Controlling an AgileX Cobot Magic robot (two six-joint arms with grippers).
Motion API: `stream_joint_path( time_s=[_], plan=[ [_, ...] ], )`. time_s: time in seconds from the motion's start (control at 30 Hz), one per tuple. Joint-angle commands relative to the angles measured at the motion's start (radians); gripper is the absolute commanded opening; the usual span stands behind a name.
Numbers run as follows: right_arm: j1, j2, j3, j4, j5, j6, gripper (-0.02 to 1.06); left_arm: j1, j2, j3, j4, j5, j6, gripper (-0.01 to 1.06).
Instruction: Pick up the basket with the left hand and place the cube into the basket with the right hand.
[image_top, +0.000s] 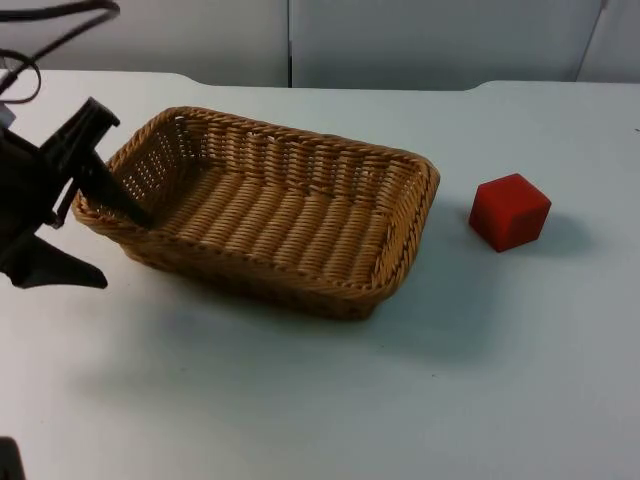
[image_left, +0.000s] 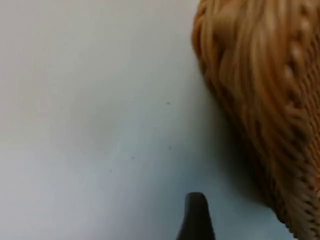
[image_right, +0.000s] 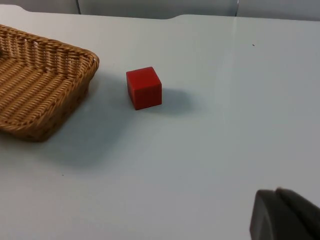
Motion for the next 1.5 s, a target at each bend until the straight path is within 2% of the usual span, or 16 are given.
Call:
stream_joint_path(
  time_s=[0.0,0.1,0.33,0.47,0.6,1.0,1.07,1.1,1.13,1.17,1.23,1.27,1.47],
  plan=[
    [0.0,-0.003,0.005,0.0,-0.008,-0.008,0.0,-0.008,0.017,-0.004,-0.019,0.011,-0.003,0.61],
    [0.0,-0.003,0.005,0.0,-0.008,-0.008,0.0,-0.008,0.036,-0.004,-0.051,0.011,0.011,0.61],
    [0.0,-0.003,0.005,0.0,-0.008,-0.008,0.0,-0.008,0.069,-0.008,-0.192,0.024,0.136,0.61],
    [0.0,-0.003,0.005,0.0,-0.008,-0.008,0.0,-0.019,0.077,-0.017,-0.209,0.012,0.136,0.61],
    [0.0,-0.003,0.005,0.0,-0.008,-0.008,0.0,-0.062,0.081,-0.05,-0.238,-0.052,0.136,0.61],
    [0.0,-0.003,0.005,0.0,-0.008,-0.008,0.0,-0.122,0.16,-0.105,-0.355,-0.111,0.136,0.6],
    [0.0,-0.003,0.005,0.0,-0.008,-0.008,0.0,-0.122,0.165,-0.105,-0.357,-0.147,0.136,0.54],
    [0.0,-0.003,0.005,0.0,-0.008,-0.008,0.0,-0.122,0.165,-0.105,-0.355,-0.166,0.136,0.48],
    [0.0,-0.003,0.005,0.0,-0.008,-0.008,0.0,-0.122,0.163,-0.105,-0.355,-0.173,0.136,0.37],
    [0.0,-0.003,0.005,0.0,-0.008,-0.008,0.0,-0.122,0.163,-0.105,-0.355,-0.173,0.136,0.37],
    [0.0,-0.003,0.005,0.0,-0.008,-0.008,0.0,-0.122,0.161,-0.105,-0.355,-0.181,0.136,0.07],
    [0.0,-0.003,0.005,0.0,-0.008,-0.008,0.0,-0.122,0.155,-0.105,-0.357,-0.19,0.145,0.0],
    [0.0,-0.003,0.005,0.0,-0.008,-0.008,0.0,-0.122,0.106,-0.105,-0.386,-0.199,0.155,0.0]
  ],
)
